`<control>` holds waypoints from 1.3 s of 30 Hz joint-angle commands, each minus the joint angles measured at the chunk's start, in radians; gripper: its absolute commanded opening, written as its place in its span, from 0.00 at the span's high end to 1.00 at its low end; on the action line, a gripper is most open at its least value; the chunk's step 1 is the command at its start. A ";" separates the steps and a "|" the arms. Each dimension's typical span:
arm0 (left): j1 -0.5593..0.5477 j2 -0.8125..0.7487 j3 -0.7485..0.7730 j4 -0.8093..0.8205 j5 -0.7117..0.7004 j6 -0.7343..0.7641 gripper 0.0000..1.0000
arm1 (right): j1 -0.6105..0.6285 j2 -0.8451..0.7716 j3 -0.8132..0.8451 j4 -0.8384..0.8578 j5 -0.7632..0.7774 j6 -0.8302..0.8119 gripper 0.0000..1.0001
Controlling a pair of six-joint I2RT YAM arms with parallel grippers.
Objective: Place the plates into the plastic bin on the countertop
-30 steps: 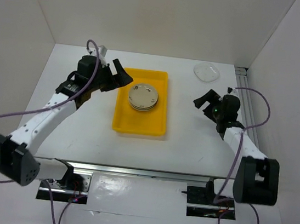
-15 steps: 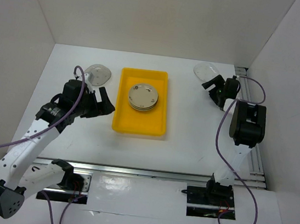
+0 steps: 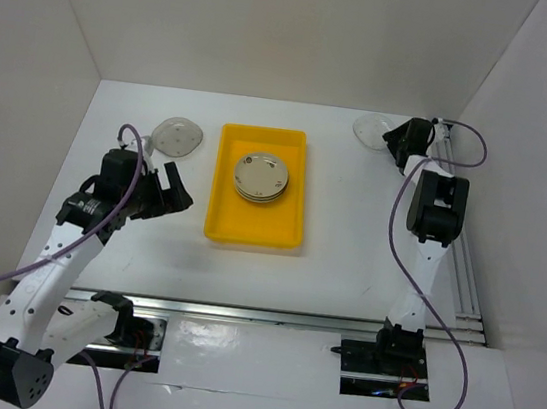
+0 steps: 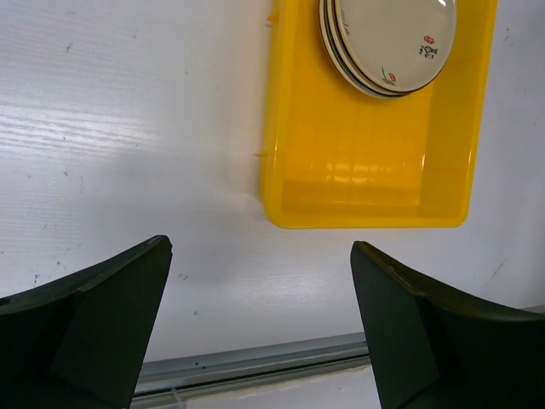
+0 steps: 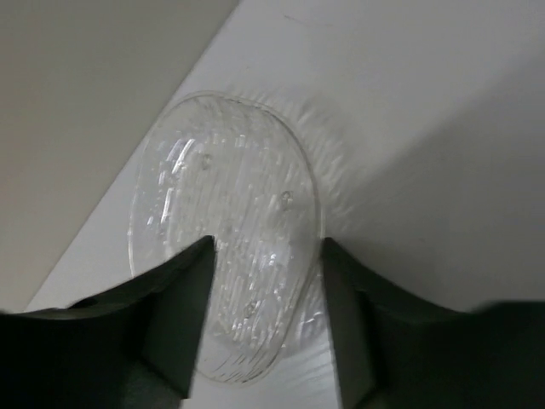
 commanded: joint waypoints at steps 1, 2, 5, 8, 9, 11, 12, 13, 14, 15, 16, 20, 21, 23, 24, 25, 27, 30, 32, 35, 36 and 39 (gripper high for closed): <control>0.016 -0.025 -0.010 0.006 0.022 0.019 0.00 | 0.010 0.094 0.049 -0.238 0.104 0.020 0.46; 0.016 -0.025 -0.010 0.006 0.022 0.028 0.00 | 0.010 0.094 0.049 -0.270 0.113 0.029 0.55; 0.016 -0.025 -0.010 0.006 0.022 0.028 0.00 | 0.010 0.112 0.058 -0.299 0.122 0.042 0.68; 0.025 -0.025 -0.010 0.015 0.022 0.028 0.00 | 0.010 0.112 0.058 -0.330 0.122 0.063 0.84; 0.025 -0.025 -0.010 0.015 0.022 0.028 0.00 | 0.010 0.112 0.058 -0.330 0.122 0.063 0.99; 0.048 -0.025 -0.010 0.015 0.022 0.028 0.00 | 0.010 0.083 0.025 -0.324 0.092 0.086 1.00; 0.048 -0.025 -0.010 0.015 0.022 0.028 0.00 | 0.021 0.059 -0.006 -0.303 0.091 0.097 1.00; 0.060 -0.025 -0.010 0.015 0.022 0.028 0.00 | 0.021 -0.019 -0.053 -0.264 0.082 0.111 1.00; 0.060 -0.025 -0.010 0.015 0.034 0.028 0.00 | 0.021 -0.070 -0.176 -0.212 0.097 0.126 1.00; 0.071 -0.034 -0.010 0.015 0.035 0.028 0.00 | 0.033 -0.123 -0.246 -0.100 0.113 0.167 1.00; 0.082 -0.035 -0.010 0.015 0.045 0.028 0.00 | 0.033 -0.238 -0.317 -0.035 0.154 0.192 1.00; 0.082 -0.035 -0.010 0.024 0.054 0.037 0.00 | 0.043 -0.435 -0.588 0.185 0.188 0.283 1.00; 0.091 -0.044 -0.010 0.024 0.054 0.037 0.00 | 0.053 -0.457 -0.598 0.216 0.188 0.283 1.00; 0.091 -0.054 -0.010 0.024 0.054 0.037 0.00 | 0.081 -0.487 -0.598 0.216 0.150 0.223 1.00; 0.091 -0.054 -0.019 0.024 0.054 0.037 0.00 | 0.091 -0.503 -0.580 0.216 0.138 0.201 1.00; 0.091 -0.065 -0.019 0.024 0.054 0.037 0.00 | 0.104 -0.512 -0.571 0.216 0.124 0.178 1.00; 0.091 -0.065 -0.019 0.024 0.064 0.037 0.00 | 0.150 -0.527 -0.560 0.216 0.092 0.105 1.00; 0.091 -0.074 -0.019 0.024 0.064 0.037 0.00 | 0.219 -0.506 -0.474 0.140 0.020 -0.029 1.00; 0.091 -0.084 -0.019 0.024 0.055 0.037 0.00 | 0.256 -0.469 -0.362 0.034 -0.029 -0.137 1.00; 0.091 -0.084 -0.019 0.024 0.054 0.037 0.00 | 0.338 -0.423 -0.270 -0.046 -0.071 -0.231 1.00; 0.091 -0.084 -0.019 0.024 0.054 0.037 0.00 | 0.380 -0.423 -0.270 -0.057 -0.071 -0.275 1.00; 0.091 -0.084 -0.019 0.024 0.064 0.037 0.00 | 0.440 -0.389 -0.209 -0.115 -0.071 -0.331 1.00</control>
